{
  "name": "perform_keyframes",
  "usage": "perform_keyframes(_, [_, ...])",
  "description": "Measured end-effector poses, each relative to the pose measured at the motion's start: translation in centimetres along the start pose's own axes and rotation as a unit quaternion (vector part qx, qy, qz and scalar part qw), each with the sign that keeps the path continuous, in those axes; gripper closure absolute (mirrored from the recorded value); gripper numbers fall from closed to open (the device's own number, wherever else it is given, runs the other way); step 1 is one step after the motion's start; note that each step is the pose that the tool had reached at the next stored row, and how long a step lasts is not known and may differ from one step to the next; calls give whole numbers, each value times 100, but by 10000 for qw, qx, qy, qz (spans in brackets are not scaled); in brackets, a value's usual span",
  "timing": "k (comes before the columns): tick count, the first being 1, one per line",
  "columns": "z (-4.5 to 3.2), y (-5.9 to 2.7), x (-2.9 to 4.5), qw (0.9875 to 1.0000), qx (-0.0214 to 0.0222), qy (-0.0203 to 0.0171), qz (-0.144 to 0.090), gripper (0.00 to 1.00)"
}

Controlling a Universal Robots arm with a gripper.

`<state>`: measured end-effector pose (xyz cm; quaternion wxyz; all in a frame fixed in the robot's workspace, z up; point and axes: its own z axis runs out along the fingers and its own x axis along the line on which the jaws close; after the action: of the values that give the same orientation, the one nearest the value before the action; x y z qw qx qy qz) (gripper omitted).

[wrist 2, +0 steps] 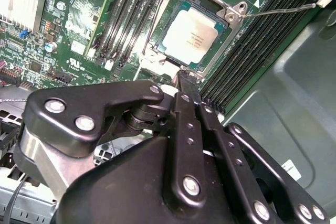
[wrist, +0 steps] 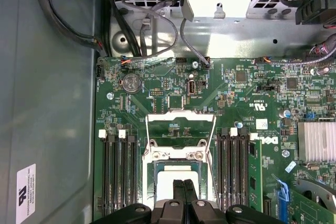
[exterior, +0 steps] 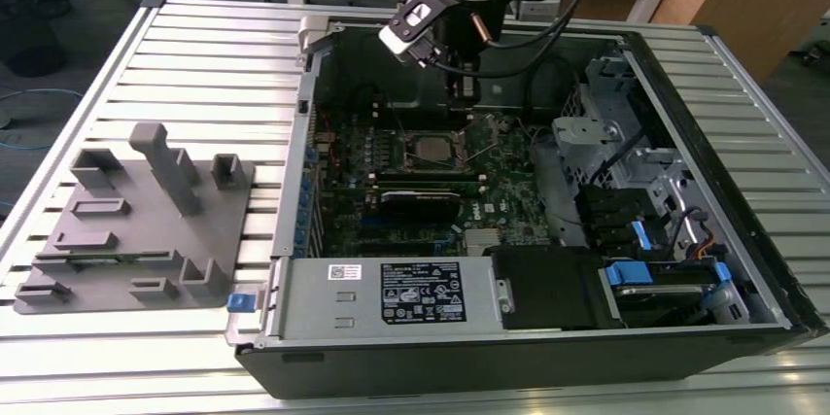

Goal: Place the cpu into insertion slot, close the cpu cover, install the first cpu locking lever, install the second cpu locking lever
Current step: 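Close the cpu cover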

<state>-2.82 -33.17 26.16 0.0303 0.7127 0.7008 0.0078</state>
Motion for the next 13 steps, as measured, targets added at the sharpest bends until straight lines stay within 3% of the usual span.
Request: perform_keyframes(13, [3,57,1,10000,0,0,1,89])
